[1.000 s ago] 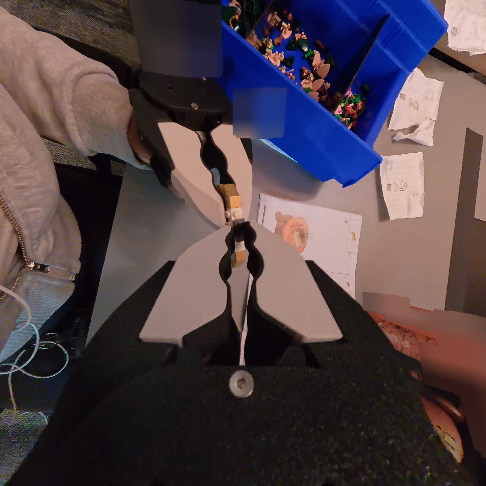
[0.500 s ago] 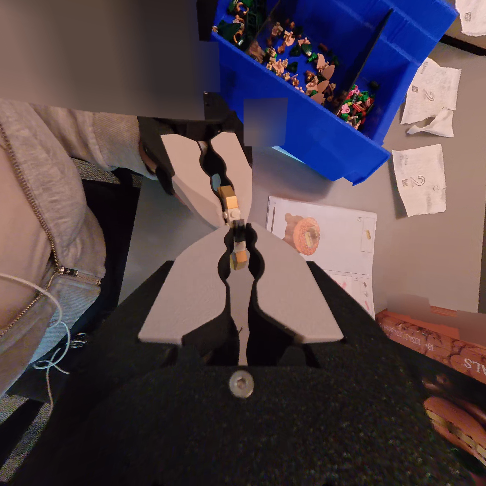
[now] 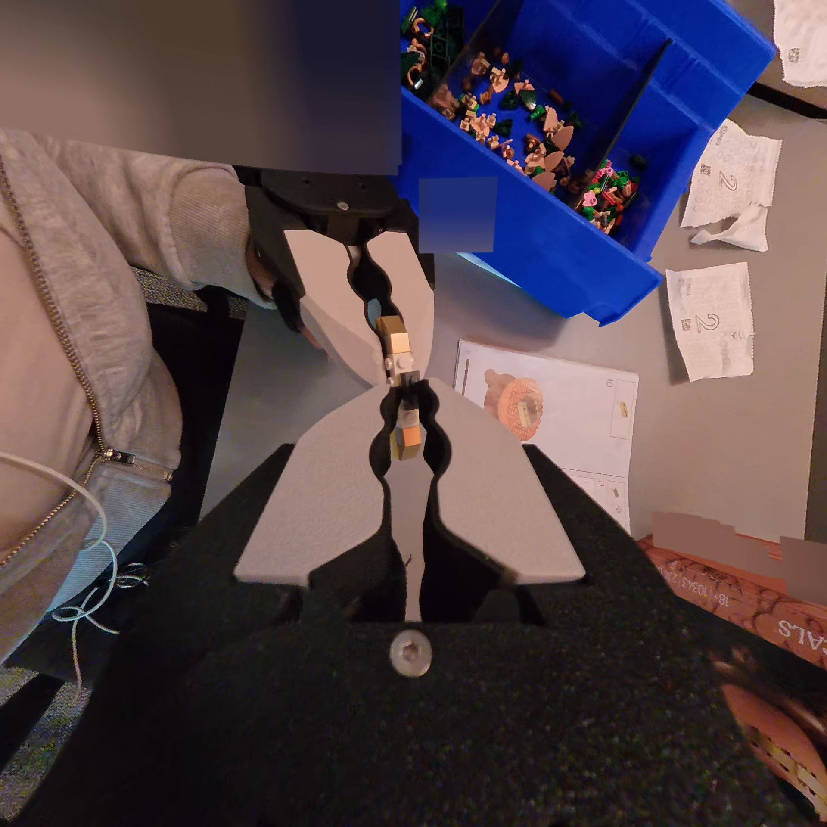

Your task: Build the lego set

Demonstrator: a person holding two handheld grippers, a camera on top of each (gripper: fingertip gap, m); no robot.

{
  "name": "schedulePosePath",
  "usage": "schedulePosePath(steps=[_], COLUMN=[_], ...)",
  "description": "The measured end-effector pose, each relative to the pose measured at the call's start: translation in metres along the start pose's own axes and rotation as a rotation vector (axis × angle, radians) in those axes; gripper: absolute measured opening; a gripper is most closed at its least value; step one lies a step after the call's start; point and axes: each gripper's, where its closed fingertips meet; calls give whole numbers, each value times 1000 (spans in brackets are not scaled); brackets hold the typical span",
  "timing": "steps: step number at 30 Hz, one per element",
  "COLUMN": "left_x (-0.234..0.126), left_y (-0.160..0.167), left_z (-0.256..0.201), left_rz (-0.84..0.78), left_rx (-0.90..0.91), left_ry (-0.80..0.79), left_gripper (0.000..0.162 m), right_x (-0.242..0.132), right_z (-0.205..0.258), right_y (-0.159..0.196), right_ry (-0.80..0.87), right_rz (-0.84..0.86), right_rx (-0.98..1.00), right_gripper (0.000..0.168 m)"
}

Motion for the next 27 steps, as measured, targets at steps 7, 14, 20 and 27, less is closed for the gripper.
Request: schedulePosePath(steps=[7, 14, 20, 27], left_x=[0, -1, -2, -4], left_y=[0, -3, -5, -13], left_z=[-1, -3, -2, 4], left_rz=[1, -17, -24, -74], left_rx=[9, -50, -87, -224], left_ry=[3, 32, 38, 33], left_gripper=[7, 7, 7, 8], right_x=[-2, -3, -2, 3], right_z=[2, 8, 11, 3], right_y=[0, -3, -4, -9], right_ry=[-17, -10, 21, 287], right_rz=[7, 8, 42, 142], right_rx=[-4, -72, -142, -423], right_gripper=[11, 13, 20, 29])
Point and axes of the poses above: each gripper's, where its closed fingertips meet, x out along the fingers, y out of its underside, z = x × y across the jaws, and after that the axes turned 10 degrees about -y, right-handed
